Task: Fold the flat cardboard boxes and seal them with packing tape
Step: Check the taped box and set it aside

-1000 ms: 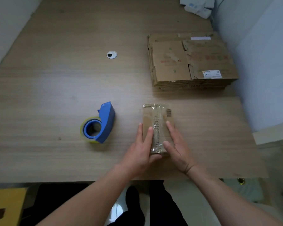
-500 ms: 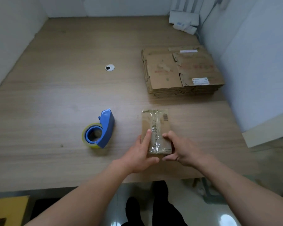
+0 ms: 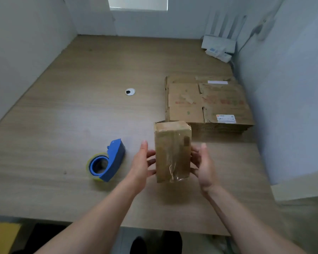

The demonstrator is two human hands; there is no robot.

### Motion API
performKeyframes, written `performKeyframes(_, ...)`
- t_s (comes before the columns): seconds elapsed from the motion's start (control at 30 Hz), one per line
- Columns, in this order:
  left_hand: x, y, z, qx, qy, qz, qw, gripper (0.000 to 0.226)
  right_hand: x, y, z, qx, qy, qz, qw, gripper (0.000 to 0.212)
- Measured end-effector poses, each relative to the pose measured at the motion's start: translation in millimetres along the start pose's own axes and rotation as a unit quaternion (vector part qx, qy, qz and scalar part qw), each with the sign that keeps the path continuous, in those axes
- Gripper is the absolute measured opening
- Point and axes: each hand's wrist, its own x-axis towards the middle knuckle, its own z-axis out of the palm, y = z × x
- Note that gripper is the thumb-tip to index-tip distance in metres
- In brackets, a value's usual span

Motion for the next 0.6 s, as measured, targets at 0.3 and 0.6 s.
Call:
performKeyframes(0.3,-22.1,-14.8,-2.9,0.067,-0.04,0.033,0.996,0.041,-1.7,5.7,-33.1,0.0,-0.027,0.019,0.999,0.053)
performKeyframes(0.6,-27.3,-52.8,9.4,0.416,-0.025,0.181,0.891,0.105,7.6,8.7,-20.3,-0.307,0.019,-0.014,0.952,0.091)
